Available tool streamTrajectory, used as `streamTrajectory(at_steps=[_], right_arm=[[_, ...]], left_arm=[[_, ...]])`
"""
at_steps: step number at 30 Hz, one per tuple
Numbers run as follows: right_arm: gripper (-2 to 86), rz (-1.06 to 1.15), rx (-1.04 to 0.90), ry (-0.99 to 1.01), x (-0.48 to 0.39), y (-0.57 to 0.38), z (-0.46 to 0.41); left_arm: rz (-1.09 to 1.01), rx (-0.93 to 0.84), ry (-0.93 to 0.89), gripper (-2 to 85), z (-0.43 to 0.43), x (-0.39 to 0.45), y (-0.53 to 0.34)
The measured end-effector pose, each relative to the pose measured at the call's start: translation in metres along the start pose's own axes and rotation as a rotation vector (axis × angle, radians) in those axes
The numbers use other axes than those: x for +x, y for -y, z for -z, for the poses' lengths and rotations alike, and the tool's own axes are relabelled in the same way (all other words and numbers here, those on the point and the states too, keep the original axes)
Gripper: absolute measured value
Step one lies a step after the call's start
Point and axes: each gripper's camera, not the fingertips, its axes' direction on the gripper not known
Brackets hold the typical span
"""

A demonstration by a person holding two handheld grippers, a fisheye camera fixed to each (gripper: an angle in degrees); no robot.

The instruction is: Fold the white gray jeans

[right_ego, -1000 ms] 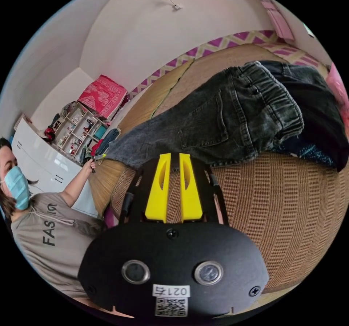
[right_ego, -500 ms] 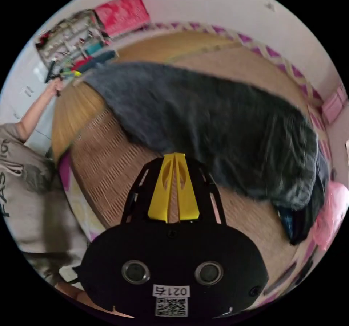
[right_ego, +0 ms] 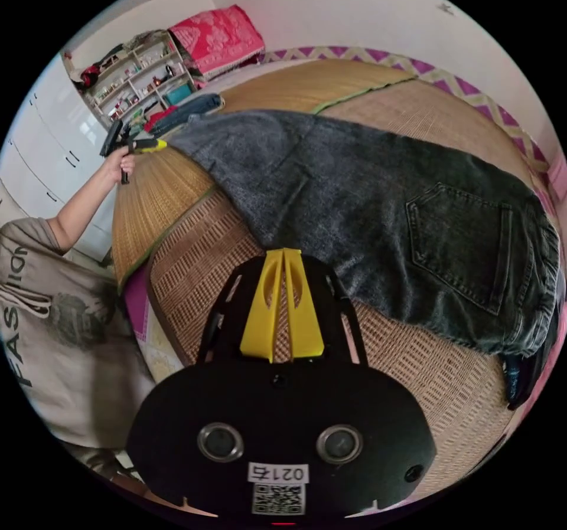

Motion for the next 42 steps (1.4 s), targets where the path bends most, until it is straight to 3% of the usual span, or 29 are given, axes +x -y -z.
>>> streamTrajectory(at_steps=[6,11,15,20,23,29,31,34,40,42], right_arm=[[-0.6,-0.119,0.126,0.047,-0.022,-0.073,0.035],[-0.5,-0.204,0.191,0.106,-0.038,-0.138,0.055],[-0.6,-0.272,0.237,0.072,-0.052,-0.196,0.071],[-0.6,-0.361,0.277,0.055,-0.049,-0.253,0.069],[-0.6,-0.415,0.333,0.145,-0.039,-0.284,0.069],[-0.6,-0.462,0.357,0.162,-0.031,-0.326,0.066],[-0.6,-0.462,0.355,0.187,-0.034,-0.337,0.058],[-0.6,-0.460,0.373,0.217,-0.041,-0.350,0.052],[-0.6,-0.476,0.405,0.248,-0.057,-0.384,0.056],[-0.6,-0.479,0.407,0.249,-0.063,-0.396,0.060]], left_arm=[[0.254,0.037,-0.153,11.0,0.006,-0.055,0.016],[0.326,0.098,-0.115,9.6,0.017,-0.055,0.043],[0.383,0.157,-0.107,6.0,0.025,-0.052,0.057],[0.423,0.226,-0.221,0.0,0.041,-0.043,0.058],[0.266,0.298,-0.228,-0.8,0.088,0.029,0.072],[-0.297,0.348,-0.105,-1.0,0.136,0.326,0.068],[-0.490,0.302,-0.075,-1.0,0.101,0.447,0.039],[-0.616,0.172,-0.074,-1.0,0.020,0.553,-0.002],[-0.696,-0.158,0.124,-0.9,-0.177,0.632,-0.067],[-0.667,-0.119,0.102,-0.9,-0.177,0.637,-0.069]])
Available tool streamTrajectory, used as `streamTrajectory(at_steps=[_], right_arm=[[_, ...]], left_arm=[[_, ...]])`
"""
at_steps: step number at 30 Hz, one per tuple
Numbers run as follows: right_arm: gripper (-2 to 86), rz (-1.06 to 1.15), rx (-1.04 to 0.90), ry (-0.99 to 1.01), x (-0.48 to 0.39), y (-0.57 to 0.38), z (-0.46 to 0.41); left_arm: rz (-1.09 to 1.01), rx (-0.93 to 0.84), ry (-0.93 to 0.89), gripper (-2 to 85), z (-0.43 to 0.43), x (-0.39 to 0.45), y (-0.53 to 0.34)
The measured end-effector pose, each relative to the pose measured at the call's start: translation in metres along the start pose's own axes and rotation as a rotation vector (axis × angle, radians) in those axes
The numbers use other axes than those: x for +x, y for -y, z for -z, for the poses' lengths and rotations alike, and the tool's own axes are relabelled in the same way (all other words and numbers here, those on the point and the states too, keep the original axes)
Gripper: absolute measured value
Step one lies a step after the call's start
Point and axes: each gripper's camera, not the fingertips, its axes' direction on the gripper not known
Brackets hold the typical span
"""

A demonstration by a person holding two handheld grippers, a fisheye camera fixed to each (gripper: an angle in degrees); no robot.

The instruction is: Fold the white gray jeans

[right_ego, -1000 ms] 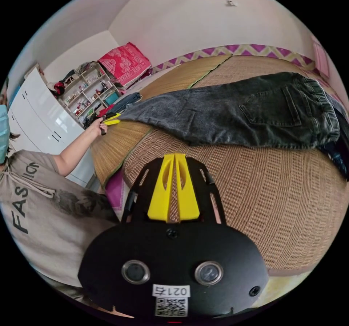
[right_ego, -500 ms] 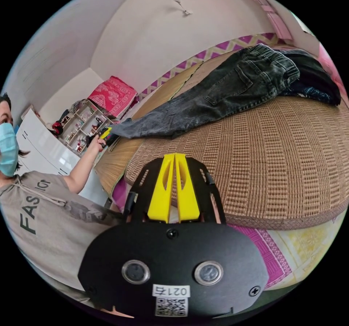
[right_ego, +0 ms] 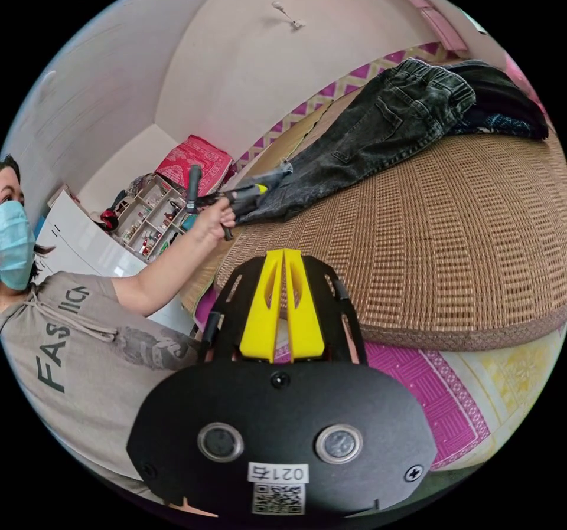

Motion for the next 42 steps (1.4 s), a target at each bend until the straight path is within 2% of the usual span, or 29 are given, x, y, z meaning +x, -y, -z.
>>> streamTrajectory(at_steps=[3,6,11,15,17,19,22,25,28,35,40,42], right_arm=[[-0.6,-0.006,0.011,-0.011,-0.003,-0.018,0.014],[-0.6,-0.032,0.026,-0.023,-0.002,-0.034,0.023],[-0.6,-0.062,0.043,0.003,-0.006,-0.048,0.028],[-0.3,-0.053,0.042,-0.024,-0.027,-0.049,0.033],[0.1,-0.054,0.057,-0.023,-0.033,-0.045,0.037],[1.4,-0.060,0.098,-0.038,-0.034,-0.029,0.041],[9.8,-0.175,0.158,-0.046,-0.010,0.006,0.048],[13.3,-0.326,0.271,-0.063,0.027,0.040,0.062],[15.8,-0.466,0.371,-0.042,0.061,0.071,0.067],[17.4,-0.613,0.422,0.172,0.082,0.133,0.030],[9.2,-0.756,0.476,0.159,0.050,0.146,0.027],[7.4,-0.745,0.478,0.138,0.028,0.157,0.033]], left_arm=[[-0.048,0.077,0.033,-1.0,0.024,0.032,0.017],[-0.125,0.102,-0.008,-1.0,0.025,0.069,0.031],[-0.118,-0.033,0.024,-0.9,-0.028,0.091,0.054],[-0.103,0.068,0.000,-0.3,-0.011,0.094,0.068],[-0.077,-0.035,-0.024,0.6,-0.040,0.083,0.074],[-0.050,-0.063,-0.141,4.8,-0.043,0.064,0.080],[-0.058,-0.090,-0.367,12.2,-0.041,0.045,0.086],[-0.075,-0.047,-0.551,13.8,-0.035,0.022,0.077],[-0.161,0.003,-0.683,10.0,-0.022,0.003,0.059],[-0.097,0.103,-0.745,8.2,0.025,-0.084,-0.002],[-0.003,0.139,-0.677,7.9,0.056,-0.193,-0.067],[0.053,0.150,-0.675,7.8,0.057,-0.232,-0.091]])
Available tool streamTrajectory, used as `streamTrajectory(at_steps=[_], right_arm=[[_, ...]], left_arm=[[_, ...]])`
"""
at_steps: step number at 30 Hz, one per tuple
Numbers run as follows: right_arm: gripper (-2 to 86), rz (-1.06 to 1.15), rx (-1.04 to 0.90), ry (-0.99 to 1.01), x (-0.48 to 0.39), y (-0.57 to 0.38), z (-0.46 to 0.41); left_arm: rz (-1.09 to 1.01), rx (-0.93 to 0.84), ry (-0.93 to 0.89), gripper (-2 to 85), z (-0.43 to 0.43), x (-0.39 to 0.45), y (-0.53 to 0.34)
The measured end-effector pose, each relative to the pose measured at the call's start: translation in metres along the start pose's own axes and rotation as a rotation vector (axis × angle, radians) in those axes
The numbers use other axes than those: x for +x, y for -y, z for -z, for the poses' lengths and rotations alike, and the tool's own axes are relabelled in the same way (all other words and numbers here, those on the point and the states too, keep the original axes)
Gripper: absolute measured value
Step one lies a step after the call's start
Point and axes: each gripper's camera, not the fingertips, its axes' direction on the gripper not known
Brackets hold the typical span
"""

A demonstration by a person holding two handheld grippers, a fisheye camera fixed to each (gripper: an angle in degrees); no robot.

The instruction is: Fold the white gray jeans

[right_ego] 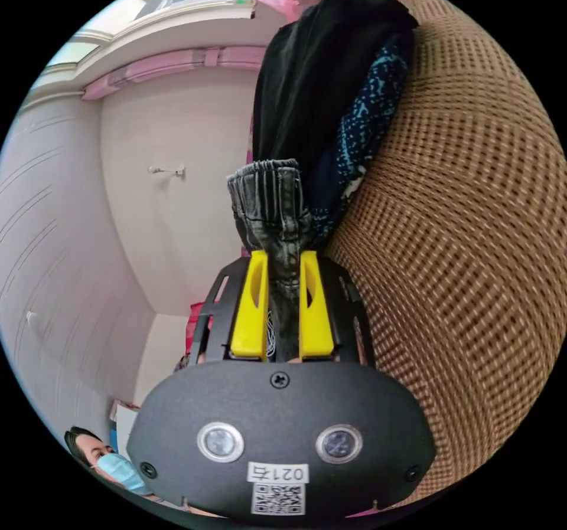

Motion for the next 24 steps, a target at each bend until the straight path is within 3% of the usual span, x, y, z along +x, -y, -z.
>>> streamTrajectory(at_steps=[2,5,10,13,17,21,24], right_arm=[[6.2,0.034,0.008,-0.033,-0.036,-0.007,-0.003],[5.2,0.258,0.029,-0.160,-0.142,-0.030,-0.023],[4.7,1.024,-0.005,-0.487,-0.386,-0.171,-0.153],[4.7,1.367,-0.118,-0.566,-0.459,-0.291,-0.252],[4.9,1.740,-0.283,-0.678,-0.456,-0.444,-0.364],[5.2,2.015,-0.514,-0.890,-0.351,-0.549,-0.472],[5.0,2.010,-0.396,-0.888,-0.342,-0.549,-0.469]], left_arm=[[0.059,0.032,-0.022,7.5,0.020,-0.033,-0.021],[0.180,0.190,-0.252,6.6,0.048,-0.093,-0.050],[0.313,0.323,-0.544,5.6,0.063,-0.172,-0.080],[0.326,0.355,-0.569,5.2,0.069,-0.188,-0.090],[0.313,0.359,-0.558,4.9,0.072,-0.196,-0.095],[0.316,0.416,-0.529,4.7,0.083,-0.207,-0.105],[0.318,0.480,-0.523,4.3,0.091,-0.211,-0.110]])
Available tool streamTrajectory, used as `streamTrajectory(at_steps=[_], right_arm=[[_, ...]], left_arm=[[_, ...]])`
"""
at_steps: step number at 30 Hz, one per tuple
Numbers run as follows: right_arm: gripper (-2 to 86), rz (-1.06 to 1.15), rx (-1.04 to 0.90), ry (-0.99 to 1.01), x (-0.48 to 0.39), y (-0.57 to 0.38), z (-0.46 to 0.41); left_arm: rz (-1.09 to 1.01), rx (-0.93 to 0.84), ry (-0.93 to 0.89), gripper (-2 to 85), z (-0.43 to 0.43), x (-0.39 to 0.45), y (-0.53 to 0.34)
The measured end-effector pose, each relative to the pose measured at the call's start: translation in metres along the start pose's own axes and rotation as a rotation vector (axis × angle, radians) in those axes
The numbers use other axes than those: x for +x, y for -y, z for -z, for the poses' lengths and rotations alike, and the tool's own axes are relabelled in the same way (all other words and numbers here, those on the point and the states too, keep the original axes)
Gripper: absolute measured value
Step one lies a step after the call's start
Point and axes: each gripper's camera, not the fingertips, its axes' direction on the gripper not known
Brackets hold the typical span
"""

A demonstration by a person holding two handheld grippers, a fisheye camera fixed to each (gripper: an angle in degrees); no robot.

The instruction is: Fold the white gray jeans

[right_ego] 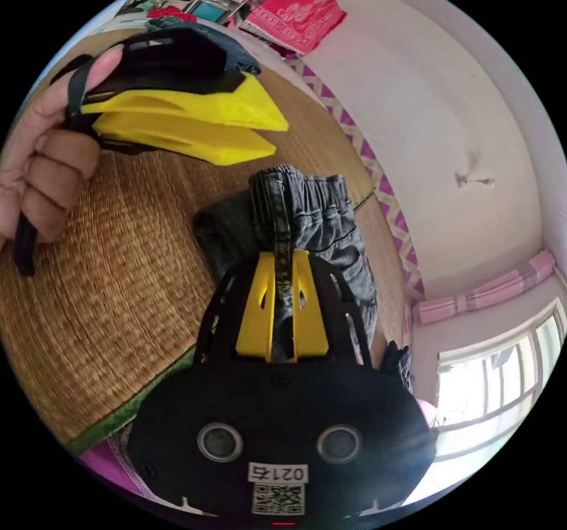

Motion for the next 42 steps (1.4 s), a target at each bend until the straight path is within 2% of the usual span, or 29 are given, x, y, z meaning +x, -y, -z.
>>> streamTrajectory(at_steps=[3,7,9,11,13,17,20,22,24,29,32,34,38,42], right_arm=[[4.9,-0.091,0.067,0.046,0.021,-0.016,0.003],[5.5,0.040,0.059,0.029,-0.019,-0.051,-0.058],[6.2,0.029,0.089,0.017,-0.017,-0.071,-0.068],[8.1,-0.050,0.069,0.183,0.015,-0.090,-0.072],[10.4,-0.292,0.143,0.447,0.093,-0.143,-0.077],[11.5,-0.666,0.138,0.494,0.214,-0.269,-0.139],[13.3,-0.886,0.019,0.626,0.286,-0.382,-0.244],[15.6,-1.035,-0.011,1.015,0.313,-0.471,-0.354],[16.2,-1.105,-0.014,1.175,0.310,-0.522,-0.417],[15.7,-1.142,0.029,1.304,0.296,-0.583,-0.515],[13.3,-1.114,0.011,1.408,0.276,-0.587,-0.573],[8.8,-1.125,-0.047,1.384,0.264,-0.596,-0.608],[4.4,-1.141,-0.022,1.436,0.267,-0.637,-0.639],[1.9,-1.102,0.059,1.394,0.301,-0.694,-0.623]], left_arm=[[-0.010,0.039,-0.014,4.1,0.003,-0.002,0.000],[-0.007,0.037,0.006,4.6,-0.006,-0.005,-0.001],[0.002,0.020,0.067,6.4,-0.014,-0.006,-0.001],[0.040,-0.030,0.121,9.6,-0.025,-0.005,0.006],[0.062,-0.059,0.171,13.0,-0.038,0.006,0.022],[0.043,-0.142,0.388,15.7,-0.074,0.012,0.058],[0.057,-0.327,0.483,18.7,-0.128,-0.008,0.086],[0.036,-0.476,0.591,21.6,-0.174,-0.016,0.098],[0.034,-0.529,0.607,21.5,-0.200,-0.018,0.102],[0.075,-0.617,0.692,16.9,-0.260,-0.028,0.108],[0.114,-0.648,0.683,12.7,-0.279,-0.037,0.111],[0.130,-0.631,0.675,9.0,-0.281,-0.036,0.115],[0.124,-0.577,0.629,6.6,-0.292,-0.007,0.115],[0.027,-0.634,0.556,6.3,-0.375,0.057,0.114]])
